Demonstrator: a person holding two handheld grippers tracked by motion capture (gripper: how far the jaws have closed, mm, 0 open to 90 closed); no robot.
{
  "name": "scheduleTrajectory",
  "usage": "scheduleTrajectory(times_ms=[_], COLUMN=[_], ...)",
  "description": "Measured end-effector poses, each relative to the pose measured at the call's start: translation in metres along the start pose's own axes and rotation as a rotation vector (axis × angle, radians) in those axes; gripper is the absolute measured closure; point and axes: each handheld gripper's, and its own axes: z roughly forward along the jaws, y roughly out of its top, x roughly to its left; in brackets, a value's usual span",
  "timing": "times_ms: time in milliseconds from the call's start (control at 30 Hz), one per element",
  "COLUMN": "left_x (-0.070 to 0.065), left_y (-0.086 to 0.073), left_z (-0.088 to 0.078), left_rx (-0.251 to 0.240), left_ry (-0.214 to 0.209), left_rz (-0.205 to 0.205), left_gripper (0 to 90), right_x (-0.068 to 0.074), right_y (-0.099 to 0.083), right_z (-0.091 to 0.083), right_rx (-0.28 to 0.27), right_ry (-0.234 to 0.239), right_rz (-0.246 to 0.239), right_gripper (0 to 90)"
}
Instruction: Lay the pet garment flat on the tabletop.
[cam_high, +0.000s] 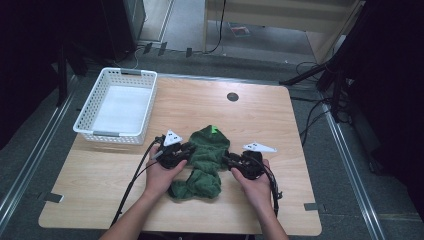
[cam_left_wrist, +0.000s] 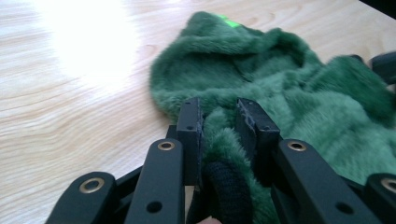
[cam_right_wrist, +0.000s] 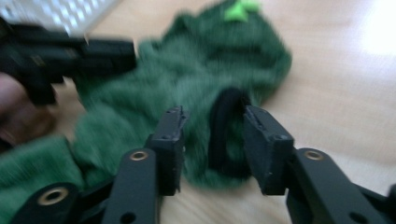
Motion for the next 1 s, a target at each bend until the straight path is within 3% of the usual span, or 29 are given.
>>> scheduleTrajectory(times_ms=[100, 233, 333, 433, 567, 633, 667, 767, 800, 900, 1000], left_x=[0.000, 0.006, 0.009, 0.014, 0.016, 0.016, 0.015, 0.014, 0.014, 0.015, 0.012], left_y=[-0.001, -0.002, -0.003, -0.003, -0.003, -0.004, -0.004, -0.006, -0.007, -0.006, -0.005], left_z=[-0.003, -0.008, -0.011, -0.012, -0.014, -0.016, -0.018, -0.023, -0.023, -0.018, -0.016], left_rx=[-0.016, -0.054, -0.074, -0.083, -0.114, -0.129, -0.148, -0.186, -0.183, -0.142, -0.126], left_ry=[-0.019, -0.016, -0.008, -0.015, -0.011, 0.002, 0.013, 0.017, 0.014, 0.003, 0.007], left_rz=[0.001, -0.058, -0.083, -0.121, -0.142, -0.144, -0.141, -0.127, -0.132, -0.141, -0.119], left_gripper=[71.3, 71.0, 76.4, 78.9, 72.8, 68.0, 66.9, 65.5, 64.9, 62.8, 62.6], right_x=[-0.002, -0.009, -0.008, -0.007, -0.016, -0.019, -0.019, -0.019, -0.021, -0.028, -0.026], right_y=[-0.006, -0.009, -0.009, -0.004, 0.007, 0.012, 0.013, 0.013, 0.012, 0.007, 0.000], right_z=[0.003, 0.002, 0.001, -0.008, -0.025, -0.026, -0.025, -0.019, -0.017, -0.016, -0.013], right_rx=[0.028, 0.043, 0.045, 0.030, -0.064, -0.106, -0.114, -0.129, -0.125, -0.099, -0.060], right_ry=[-0.007, -0.005, -0.010, -0.025, -0.020, -0.013, -0.020, -0.155, -0.177, -0.105, -0.073], right_rz=[-0.044, -0.044, -0.065, -0.079, -0.006, 0.054, 0.053, 0.023, 0.024, 0.051, 0.032], right_gripper=[70.5, 80.7, 80.5, 67.9, 64.7, 65.9, 66.5, 72.4, 72.6, 71.1, 69.6])
